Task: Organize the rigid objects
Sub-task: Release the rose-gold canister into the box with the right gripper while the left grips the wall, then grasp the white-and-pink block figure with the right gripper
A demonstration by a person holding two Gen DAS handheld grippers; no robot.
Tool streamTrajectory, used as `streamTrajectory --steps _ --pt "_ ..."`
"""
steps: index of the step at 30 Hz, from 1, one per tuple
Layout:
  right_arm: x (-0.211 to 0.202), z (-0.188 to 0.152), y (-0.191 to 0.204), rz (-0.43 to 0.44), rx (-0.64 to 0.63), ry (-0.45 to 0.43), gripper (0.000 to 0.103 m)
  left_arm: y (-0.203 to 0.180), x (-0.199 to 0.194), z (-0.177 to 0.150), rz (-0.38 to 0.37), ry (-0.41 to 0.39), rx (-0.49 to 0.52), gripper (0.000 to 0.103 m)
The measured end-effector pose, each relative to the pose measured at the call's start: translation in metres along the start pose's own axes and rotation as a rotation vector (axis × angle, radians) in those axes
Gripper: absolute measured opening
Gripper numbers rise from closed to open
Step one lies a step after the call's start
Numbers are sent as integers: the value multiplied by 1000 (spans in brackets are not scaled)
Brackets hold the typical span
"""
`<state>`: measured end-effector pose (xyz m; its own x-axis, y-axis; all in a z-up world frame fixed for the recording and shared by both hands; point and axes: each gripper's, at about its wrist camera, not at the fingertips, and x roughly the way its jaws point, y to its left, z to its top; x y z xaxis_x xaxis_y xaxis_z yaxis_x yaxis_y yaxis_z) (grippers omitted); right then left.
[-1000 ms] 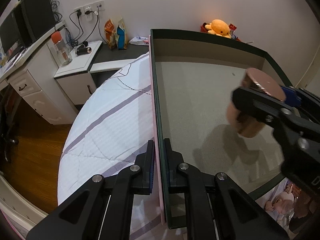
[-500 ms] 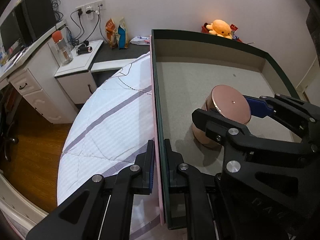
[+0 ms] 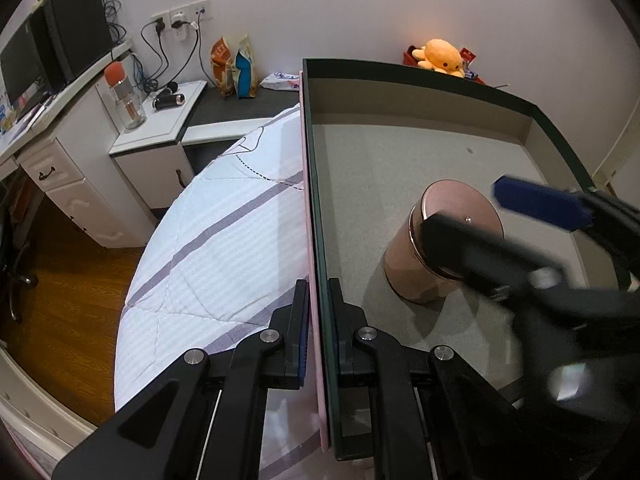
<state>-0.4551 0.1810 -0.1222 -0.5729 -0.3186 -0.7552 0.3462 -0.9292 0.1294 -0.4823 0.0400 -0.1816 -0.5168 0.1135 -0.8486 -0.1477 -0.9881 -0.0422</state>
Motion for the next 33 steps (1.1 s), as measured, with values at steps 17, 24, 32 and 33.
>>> streamTrajectory --steps 17,24,32,33 --pt "-127 -56 -47 -255 95 -220 71 1 1 -1 -11 -3 9 8" --pt "-141 -109 -70 -343 177 -220 71 2 2 -1 -19 -5 9 9" --pt "-137 -156 -99 -367 251 -152 71 1 2 0 -20 -6 9 9" --pt "-138 -158 -97 -359 250 -156 71 1 2 0 -21 -7 8 9"
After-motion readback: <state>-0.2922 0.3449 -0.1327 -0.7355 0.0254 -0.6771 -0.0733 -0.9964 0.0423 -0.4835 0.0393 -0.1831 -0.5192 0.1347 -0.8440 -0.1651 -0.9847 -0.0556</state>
